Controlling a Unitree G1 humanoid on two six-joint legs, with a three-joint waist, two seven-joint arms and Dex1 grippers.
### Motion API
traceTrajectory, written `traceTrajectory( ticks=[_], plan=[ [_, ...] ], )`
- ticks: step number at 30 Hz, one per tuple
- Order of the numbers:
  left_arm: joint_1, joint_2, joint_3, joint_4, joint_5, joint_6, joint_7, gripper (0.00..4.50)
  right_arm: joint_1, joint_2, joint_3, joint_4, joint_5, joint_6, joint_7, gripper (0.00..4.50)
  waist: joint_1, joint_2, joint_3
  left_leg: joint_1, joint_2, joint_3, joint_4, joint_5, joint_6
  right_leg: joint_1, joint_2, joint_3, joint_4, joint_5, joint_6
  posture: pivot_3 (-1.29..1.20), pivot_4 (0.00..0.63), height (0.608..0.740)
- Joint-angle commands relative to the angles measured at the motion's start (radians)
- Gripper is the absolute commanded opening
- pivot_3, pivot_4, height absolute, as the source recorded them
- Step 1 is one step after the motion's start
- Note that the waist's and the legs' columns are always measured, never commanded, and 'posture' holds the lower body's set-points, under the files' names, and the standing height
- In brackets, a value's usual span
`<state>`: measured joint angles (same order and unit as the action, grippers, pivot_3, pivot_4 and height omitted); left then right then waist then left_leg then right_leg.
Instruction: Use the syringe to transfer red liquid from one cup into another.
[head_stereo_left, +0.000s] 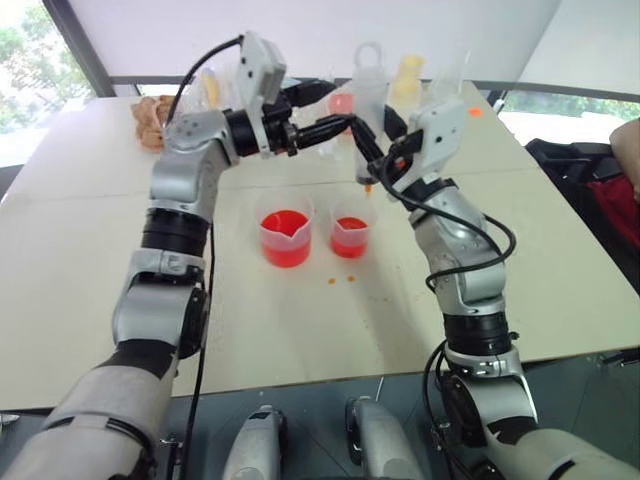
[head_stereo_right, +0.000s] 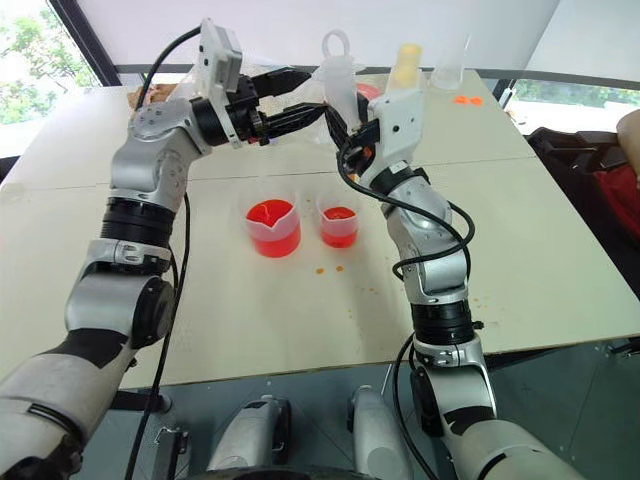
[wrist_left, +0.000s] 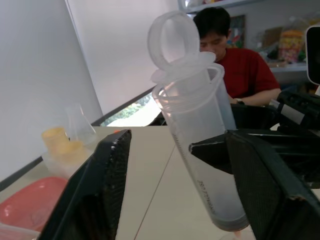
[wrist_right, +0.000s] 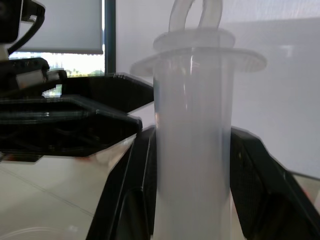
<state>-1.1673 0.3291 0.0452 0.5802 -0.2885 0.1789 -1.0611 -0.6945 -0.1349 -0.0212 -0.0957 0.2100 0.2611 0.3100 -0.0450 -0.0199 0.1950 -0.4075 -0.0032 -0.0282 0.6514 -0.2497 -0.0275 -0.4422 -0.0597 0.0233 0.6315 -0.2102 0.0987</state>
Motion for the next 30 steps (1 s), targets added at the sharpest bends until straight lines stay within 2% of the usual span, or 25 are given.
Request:
traceTrajectory(
  ticks=[1, 3, 5, 7, 10, 12, 15, 19, 22, 25, 30],
  plan=[
    [0.000, 0.056, 0.055, -0.018, -0.043, 0.071, 0.017, 2.96, -0.028, 0.021, -0.023, -0.096, 0.060, 0.012, -0.010, 1.42, -0.002, 0.000, 0.000, 0.000, 0.000, 0.000, 0.000, 0.000, 0.000, 0.000, 0.000, 0.000, 0.000, 0.000, 0.000, 0.00, 0.150, 0.740],
    [0.034, 0.090, 0.100, -0.095, -0.111, 0.170, 0.016, 2.96, -0.039, 0.022, -0.085, -0.113, 0.133, 0.082, -0.039, 1.42, -0.002, 0.000, 0.000, 0.000, 0.001, -0.001, 0.000, 0.000, 0.000, 0.000, 0.001, 0.000, 0.001, 0.000, 0.000, 0.00, 0.150, 0.740],
    [0.114, 0.131, 0.114, -0.250, -0.170, 0.271, 0.011, 2.96, -0.077, -0.023, -0.184, -0.116, 0.224, 0.195, -0.073, 1.42, 0.000, 0.000, 0.000, 0.000, 0.001, -0.001, 0.000, 0.000, 0.000, 0.000, 0.001, 0.000, 0.001, 0.000, 0.000, 0.00, 0.150, 0.740],
    [0.224, 0.190, 0.107, -0.437, -0.210, 0.367, 0.014, 2.96, -0.136, -0.131, -0.291, -0.092, 0.327, 0.375, -0.093, 1.42, 0.006, 0.001, 0.000, 0.000, 0.001, -0.001, 0.000, 0.000, 0.000, 0.000, -0.001, 0.000, 0.001, 0.000, 0.000, 0.00, 0.150, 0.740],
    [0.367, 0.276, 0.109, -0.666, -0.273, 0.505, 0.038, 2.96, -0.202, -0.290, -0.383, -0.023, 0.412, 0.614, -0.116, 1.42, 0.022, 0.001, 0.000, -0.001, 0.001, -0.001, 0.000, 0.000, 0.000, 0.001, -0.004, 0.000, 0.000, 0.000, 0.000, 0.00, 0.150, 0.740],
    [0.508, 0.339, 0.144, -0.857, -0.364, 0.635, 0.062, 2.96, -0.241, -0.423, -0.412, 0.115, 0.420, 0.833, -0.117, 1.42, 0.024, 0.001, 0.000, -0.001, 0.000, -0.001, 0.000, 0.000, 0.000, 0.001, -0.004, 0.001, -0.001, 0.000, 0.000, 0.00, 0.150, 0.740],
    [0.633, 0.362, 0.179, -1.027, -0.464, 0.725, 0.123, 2.96, -0.237, -0.533, -0.384, 0.248, 0.416, 0.991, -0.074, 1.42, 0.033, 0.000, 0.000, 0.000, 0.000, 0.000, -0.001, 0.000, 0.000, 0.002, -0.003, 0.001, -0.004, 0.000, -0.001, 0.00, 0.150, 0.740],
    [0.745, 0.294, 0.184, -1.151, -0.540, 0.764, 0.254, 2.96, -0.199, -0.557, -0.352, 0.363, 0.412, 1.094, -0.021, 1.42, 0.028, 0.000, 0.000, 0.002, 0.000, 0.001, 0.000, 0.000, 0.000, 0.004, -0.001, 0.001, -0.004, 0.000, -0.001, 0.00, 0.150, 0.740],
    [0.887, 0.220, 0.100, -1.191, -0.470, 0.693, 0.330, 2.96, -0.161, -0.508, -0.267, 0.419, 0.391, 1.125, 0.009, 1.42, 0.019, 0.002, -0.001, 0.003, 0.000, 0.002, 0.000, 0.000, 0.000, 0.004, -0.001, 0.002, -0.003, 0.000, 0.000, 0.00, 0.150, 0.740],
    [1.026, 0.260, 0.024, -1.234, -0.374, 0.625, 0.328, 2.96, -0.143, -0.491, -0.172, 0.437, 0.361, 1.119, 0.053, 1.42, 0.003, 0.002, -0.001, 0.004, 0.001, 0.002, -0.001, 0.000, 0.001, 0.005, 0.001, 0.003, -0.002, 0.000, -0.001, 0.00, 0.150, 0.740],
    [1.140, 0.289, 0.075, -1.277, -0.394, 0.601, 0.349, 2.96, -0.166, -0.495, -0.117, 0.501, 0.312, 1.073, 0.108, 1.42, 0.004, 0.001, -0.001, 0.004, 0.001, 0.001, 0.001, 0.000, 0.001, 0.006, 0.001, 0.002, -0.003, -0.001, -0.001, 0.00, 0.150, 0.740]
  ],
)
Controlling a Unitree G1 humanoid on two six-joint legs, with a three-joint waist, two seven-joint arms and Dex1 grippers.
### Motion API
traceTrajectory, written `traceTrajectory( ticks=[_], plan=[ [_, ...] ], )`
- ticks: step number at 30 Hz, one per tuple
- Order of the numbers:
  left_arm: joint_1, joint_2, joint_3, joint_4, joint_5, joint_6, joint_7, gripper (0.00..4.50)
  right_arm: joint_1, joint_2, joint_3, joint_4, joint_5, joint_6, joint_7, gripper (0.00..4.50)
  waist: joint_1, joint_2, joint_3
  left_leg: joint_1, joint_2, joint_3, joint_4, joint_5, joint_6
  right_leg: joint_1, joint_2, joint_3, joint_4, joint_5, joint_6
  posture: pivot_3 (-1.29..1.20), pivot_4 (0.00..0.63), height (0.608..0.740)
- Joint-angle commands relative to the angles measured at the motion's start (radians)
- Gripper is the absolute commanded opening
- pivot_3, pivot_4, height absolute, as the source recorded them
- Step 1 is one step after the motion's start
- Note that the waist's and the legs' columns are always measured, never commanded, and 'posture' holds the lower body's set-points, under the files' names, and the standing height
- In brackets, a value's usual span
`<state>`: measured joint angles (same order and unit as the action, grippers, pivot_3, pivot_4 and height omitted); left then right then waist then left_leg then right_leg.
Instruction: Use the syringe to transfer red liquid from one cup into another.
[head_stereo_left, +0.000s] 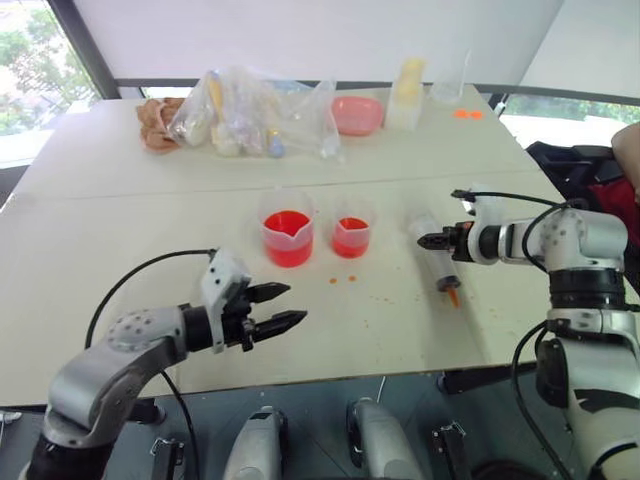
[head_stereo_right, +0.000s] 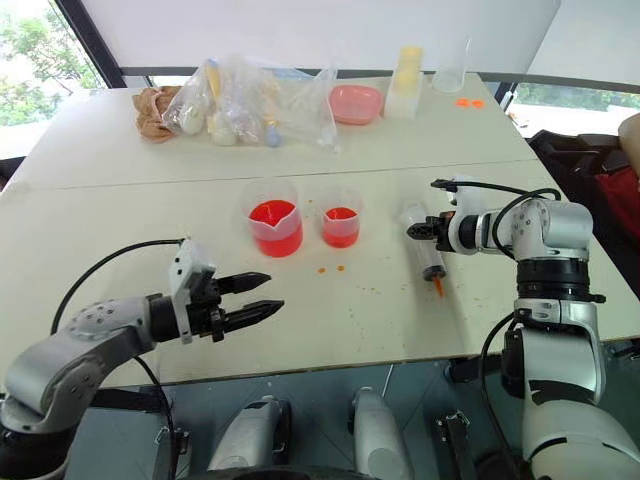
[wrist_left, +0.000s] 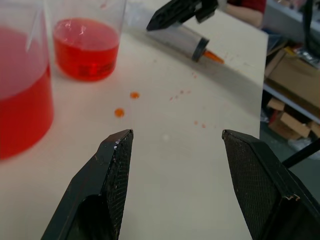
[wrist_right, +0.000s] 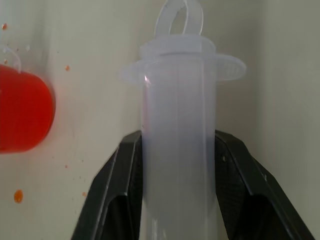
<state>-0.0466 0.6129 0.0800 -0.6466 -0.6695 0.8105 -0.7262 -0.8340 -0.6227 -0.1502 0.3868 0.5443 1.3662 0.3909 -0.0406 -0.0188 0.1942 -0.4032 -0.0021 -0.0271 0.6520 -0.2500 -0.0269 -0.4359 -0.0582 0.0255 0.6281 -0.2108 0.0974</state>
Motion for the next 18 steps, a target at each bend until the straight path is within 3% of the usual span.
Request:
traceTrajectory(
  ticks=[1, 2, 3, 7, 12, 18],
  plan=[
    [0.023, 0.003, 0.046, -0.055, -0.018, -0.031, 0.025, 2.96, -0.030, -0.004, 0.016, 0.027, -0.030, -0.039, 0.032, 1.42, 0.001, 0.000, 0.000, 0.001, 0.000, 0.000, 0.000, 0.000, 0.000, 0.002, 0.000, 0.000, -0.001, -0.001, -0.002, 0.00, 0.150, 0.740],
    [0.025, 0.003, 0.049, -0.058, -0.023, -0.031, 0.034, 2.96, -0.032, -0.002, 0.019, 0.032, -0.036, -0.043, 0.038, 1.42, 0.001, 0.000, 0.000, 0.002, 0.000, 0.000, 0.000, 0.000, 0.000, 0.003, 0.000, 0.000, -0.002, -0.002, -0.003, 0.00, 0.150, 0.740],
    [0.024, 0.003, 0.050, -0.061, -0.028, -0.032, 0.037, 3.02, -0.034, 0.000, 0.019, 0.036, -0.041, -0.045, 0.042, 2.42, 0.001, 0.000, 0.000, 0.002, 0.000, 0.000, 0.001, 0.000, 0.000, 0.004, 0.000, 0.000, -0.003, -0.002, -0.003, 0.00, 0.150, 0.740],
    [0.018, 0.018, 0.049, -0.060, -0.038, -0.037, 0.036, 3.02, -0.033, 0.004, 0.017, 0.035, -0.050, -0.043, 0.056, 4.28, -0.001, 0.000, 0.000, 0.006, 0.000, 0.000, 0.000, 0.000, 0.000, 0.007, 0.000, 0.000, -0.004, -0.002, -0.003, 0.00, 0.150, 0.740],
    [-0.006, 0.049, 0.059, -0.033, -0.048, -0.043, 0.011, 3.02, -0.010, -0.024, 0.040, -0.028, -0.066, -0.062, 0.083, 4.40, 0.002, 0.000, 0.000, 0.007, 0.000, 0.000, 0.000, 0.000, 0.000, 0.009, 0.000, 0.000, -0.006, -0.002, -0.003, 0.00, 0.150, 0.740],
    [-0.022, 0.094, 0.120, 0.013, -0.073, -0.043, -0.014, 3.02, 0.046, -0.300, 0.119, -0.251, -0.088, -0.246, 0.340, 4.40, 0.009, 0.003, 0.002, 0.003, 0.000, 0.001, -0.001, 0.000, 0.000, 0.007, -0.001, 0.000, -0.010, -0.002, -0.002, 0.00, 0.150, 0.740]
  ],
)
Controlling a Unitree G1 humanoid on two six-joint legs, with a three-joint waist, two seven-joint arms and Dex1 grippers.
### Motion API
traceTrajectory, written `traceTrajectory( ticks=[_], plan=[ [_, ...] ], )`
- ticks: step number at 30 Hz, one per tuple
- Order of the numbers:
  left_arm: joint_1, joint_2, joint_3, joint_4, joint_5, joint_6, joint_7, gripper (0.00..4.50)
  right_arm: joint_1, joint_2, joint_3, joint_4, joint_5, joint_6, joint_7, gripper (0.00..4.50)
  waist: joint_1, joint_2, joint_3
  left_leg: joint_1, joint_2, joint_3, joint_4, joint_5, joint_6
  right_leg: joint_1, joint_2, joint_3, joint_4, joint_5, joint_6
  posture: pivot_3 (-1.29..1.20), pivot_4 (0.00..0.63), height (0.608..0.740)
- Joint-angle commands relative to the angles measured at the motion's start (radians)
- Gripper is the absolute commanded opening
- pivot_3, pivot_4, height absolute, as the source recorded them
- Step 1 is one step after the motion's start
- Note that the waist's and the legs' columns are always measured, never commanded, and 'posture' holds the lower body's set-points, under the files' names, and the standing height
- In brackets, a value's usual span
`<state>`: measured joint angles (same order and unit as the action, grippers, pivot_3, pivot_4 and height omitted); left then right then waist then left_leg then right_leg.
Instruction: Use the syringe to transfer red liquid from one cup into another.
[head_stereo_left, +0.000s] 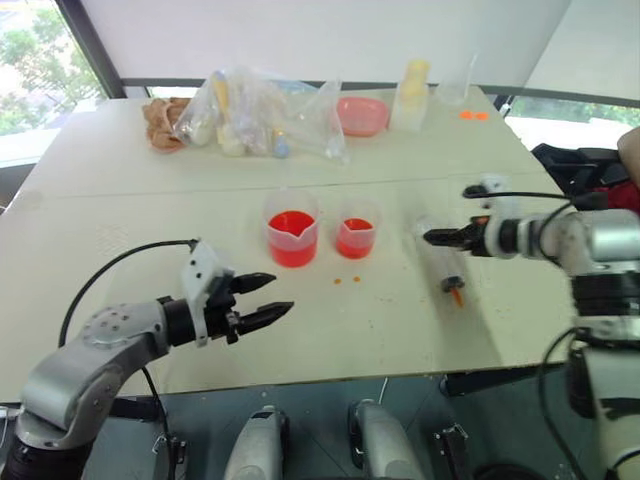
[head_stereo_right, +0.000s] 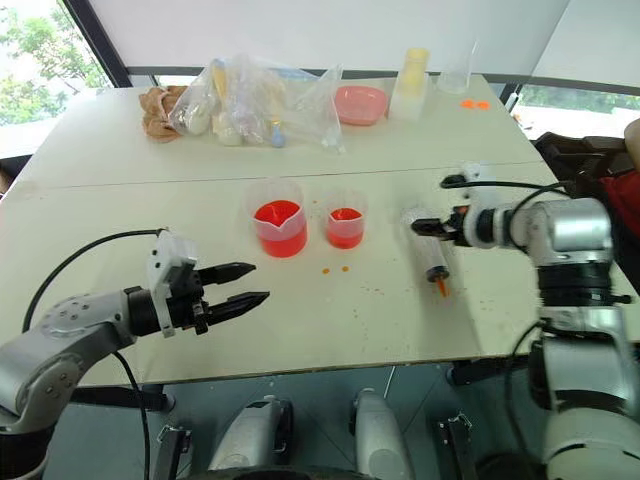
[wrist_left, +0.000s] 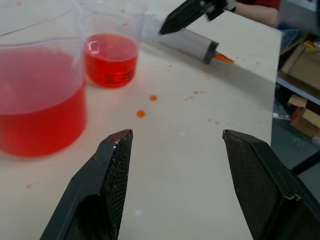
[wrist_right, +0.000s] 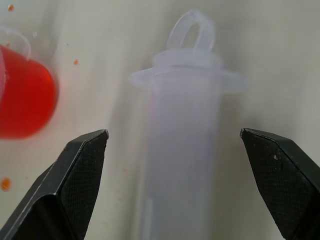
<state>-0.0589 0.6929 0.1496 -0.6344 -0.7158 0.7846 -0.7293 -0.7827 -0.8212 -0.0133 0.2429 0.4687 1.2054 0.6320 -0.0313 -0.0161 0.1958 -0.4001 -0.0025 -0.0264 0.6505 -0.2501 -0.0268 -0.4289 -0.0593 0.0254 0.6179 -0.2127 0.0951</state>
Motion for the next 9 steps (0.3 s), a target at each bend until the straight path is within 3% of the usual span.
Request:
traceTrajectory(
  ticks=[1, 5, 9],
  plan=[
    [-0.011, 0.014, 0.062, 0.010, -0.020, -0.020, 0.004, 3.02, 0.017, -0.140, -0.024, -0.132, -0.018, -0.110, 0.119, 4.40, -0.001, 0.000, 0.000, 0.000, 0.000, 0.000, 0.000, 0.000, 0.000, 0.000, 0.000, 0.000, -0.001, 0.000, 0.000, 0.00, 0.150, 0.740],
    [-0.025, -0.038, 0.119, 0.051, -0.035, -0.006, 0.104, 3.02, 0.140, -0.211, -0.066, -0.226, -0.028, -0.217, 0.172, 4.40, -0.001, -0.004, -0.002, 0.000, 0.001, 0.000, 0.000, -0.001, 0.001, 0.001, 0.000, -0.001, -0.002, 0.000, 0.000, 0.00, 0.150, 0.740],
    [0.052, -0.055, 0.204, 0.053, -0.065, 0.004, 0.147, 3.02, 0.407, -0.106, -0.273, -0.368, 0.028, -0.455, 0.220, 4.40, -0.003, -0.005, -0.002, 0.001, 0.001, 0.000, -0.001, -0.001, 0.001, 0.001, 0.001, 0.000, -0.002, 0.000, 0.001, 0.00, 0.150, 0.740]
  ],
)
